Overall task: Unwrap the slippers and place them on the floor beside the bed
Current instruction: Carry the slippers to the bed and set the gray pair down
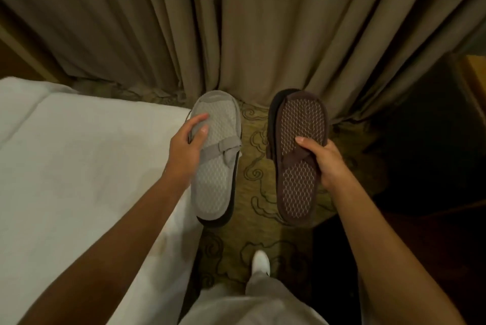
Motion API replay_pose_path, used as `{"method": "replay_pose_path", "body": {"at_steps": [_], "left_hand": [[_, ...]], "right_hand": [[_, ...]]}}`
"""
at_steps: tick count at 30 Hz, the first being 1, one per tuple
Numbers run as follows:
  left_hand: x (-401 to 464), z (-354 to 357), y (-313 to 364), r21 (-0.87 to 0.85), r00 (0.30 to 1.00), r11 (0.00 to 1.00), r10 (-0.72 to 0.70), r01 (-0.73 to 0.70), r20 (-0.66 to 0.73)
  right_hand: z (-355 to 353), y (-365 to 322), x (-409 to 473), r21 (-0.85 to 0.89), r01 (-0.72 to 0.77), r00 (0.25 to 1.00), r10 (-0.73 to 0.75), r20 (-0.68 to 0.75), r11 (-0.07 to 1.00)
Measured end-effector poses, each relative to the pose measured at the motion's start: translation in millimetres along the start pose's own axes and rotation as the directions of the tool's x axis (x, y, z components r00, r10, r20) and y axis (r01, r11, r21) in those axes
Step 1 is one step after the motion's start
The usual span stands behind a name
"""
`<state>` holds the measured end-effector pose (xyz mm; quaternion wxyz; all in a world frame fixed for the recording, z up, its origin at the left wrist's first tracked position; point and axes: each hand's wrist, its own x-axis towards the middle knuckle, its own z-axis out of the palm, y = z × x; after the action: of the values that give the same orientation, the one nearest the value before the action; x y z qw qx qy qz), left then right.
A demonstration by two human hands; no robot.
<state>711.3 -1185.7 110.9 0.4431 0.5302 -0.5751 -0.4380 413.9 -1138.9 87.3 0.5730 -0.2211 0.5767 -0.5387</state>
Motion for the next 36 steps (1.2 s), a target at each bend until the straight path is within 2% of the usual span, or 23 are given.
{"method": "replay_pose_path", "body": {"at_steps": [3,7,12,16,19,22,24,26,29,31,33,34,36], "left_hand": [[67,-9,-1,0.022,0.997,1.0,-0.017,0.019,-0.075],[159,-26,-24,-0.046,0.988,0.997,-0.066,0.06,-0.14],[282,-55,-68,-0.282,0.976,0.944,-0.199,0.168,-0.085],[376,-75,-84,-0.215,0.976,0.962,-0.194,0.169,-0.102],[438,-84,-80,-0.294,0.959,0.935,-0.247,0.199,-0.136],[490,-90,-81,-0.405,0.867,0.85,-0.448,0.337,-0.219],[517,-92,-86,-0.551,0.782,0.738,-0.581,0.39,-0.225],[539,-98,-98,-0.698,0.733,0.636,-0.639,0.329,-0.236],[558,-108,-126,-0.787,0.701,0.568,-0.663,0.241,-0.264],[570,-101,-136,-0.745,0.668,0.555,-0.716,0.369,-0.202],[585,-95,-136,-0.603,0.627,0.567,-0.767,0.561,-0.139],[591,-94,-136,-0.53,0.655,0.583,-0.753,0.616,-0.067],[603,-95,-135,-0.418,0.79,0.696,-0.605,0.584,0.099]], "right_hand": [[35,-38,67,-0.042,0.011,0.999,-0.009,0.05,0.999],[78,-74,157,-0.109,0.01,0.995,0.002,0.104,0.994],[132,-110,278,-0.205,0.019,0.995,0.001,0.098,0.979],[176,-138,363,-0.238,0.004,0.993,0.023,0.112,0.971],[211,-160,423,-0.276,-0.034,0.984,0.08,0.157,0.961],[245,-176,488,-0.322,-0.043,0.968,0.119,0.223,0.946],[271,-181,534,-0.351,-0.048,0.953,0.148,0.263,0.935],[300,-182,577,-0.39,-0.033,0.929,0.172,0.327,0.92],[351,-184,631,-0.446,-0.031,0.876,0.239,0.418,0.895],[388,-184,655,-0.473,-0.029,0.842,0.277,0.463,0.88],[427,-182,674,-0.498,-0.014,0.804,0.306,0.51,0.867],[446,-180,683,-0.496,-0.028,0.789,0.324,0.522,0.868],[485,-172,696,-0.459,-0.115,0.756,0.377,0.535,0.881]]}}
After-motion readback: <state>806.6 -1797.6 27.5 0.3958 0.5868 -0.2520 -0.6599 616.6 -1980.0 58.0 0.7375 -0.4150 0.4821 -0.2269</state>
